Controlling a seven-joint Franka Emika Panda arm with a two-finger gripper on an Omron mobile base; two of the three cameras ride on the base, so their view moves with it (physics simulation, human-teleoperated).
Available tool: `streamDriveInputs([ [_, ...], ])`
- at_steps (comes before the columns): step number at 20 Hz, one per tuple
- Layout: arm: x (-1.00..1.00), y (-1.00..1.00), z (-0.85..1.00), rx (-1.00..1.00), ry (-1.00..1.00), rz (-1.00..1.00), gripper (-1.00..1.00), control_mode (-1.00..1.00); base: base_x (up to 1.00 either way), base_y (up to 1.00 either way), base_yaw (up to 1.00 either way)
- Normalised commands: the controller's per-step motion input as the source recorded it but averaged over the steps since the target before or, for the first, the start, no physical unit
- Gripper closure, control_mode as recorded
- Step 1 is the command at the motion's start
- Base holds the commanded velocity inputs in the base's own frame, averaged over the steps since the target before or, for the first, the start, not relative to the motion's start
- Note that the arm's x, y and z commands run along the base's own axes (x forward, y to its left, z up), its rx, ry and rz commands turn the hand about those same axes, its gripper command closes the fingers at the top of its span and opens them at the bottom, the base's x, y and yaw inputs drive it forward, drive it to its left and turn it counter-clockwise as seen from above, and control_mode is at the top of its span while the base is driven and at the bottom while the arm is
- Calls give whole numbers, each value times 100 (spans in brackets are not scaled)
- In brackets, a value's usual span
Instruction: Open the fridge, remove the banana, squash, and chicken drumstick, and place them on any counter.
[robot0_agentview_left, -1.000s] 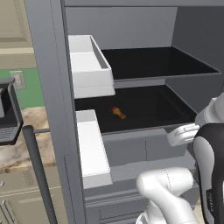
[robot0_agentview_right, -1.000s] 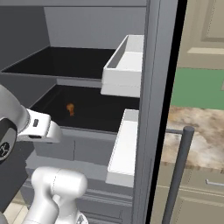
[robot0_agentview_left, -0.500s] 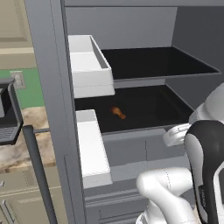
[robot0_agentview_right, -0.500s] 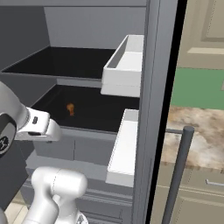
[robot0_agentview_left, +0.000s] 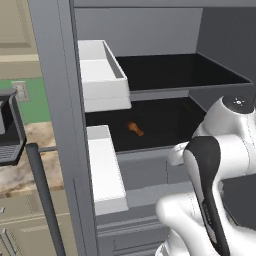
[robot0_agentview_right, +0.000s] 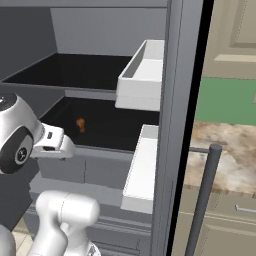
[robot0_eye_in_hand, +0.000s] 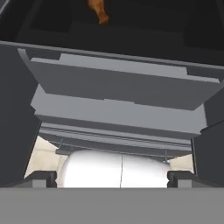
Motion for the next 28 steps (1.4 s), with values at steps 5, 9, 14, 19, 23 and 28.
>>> streamDriveInputs([
  [5, 35, 0, -44, 0, -4, 0, -100, -100, 0, 0, 0],
  [9, 48, 12, -3, 6, -1, 1, -100, -100, 0, 0, 0],
  [14, 32, 26, 15, 10, 0, 4, -100, -100, 0, 0, 0],
  [19, 29, 15, 2, 7, 0, 2, -100, -100, 0, 0, 0],
  [23, 33, 0, -4, 0, 0, 0, -100, -100, 0, 0, 0],
  [28, 14, 0, -3, -1, 1, 0, -100, -100, 0, 0, 0],
])
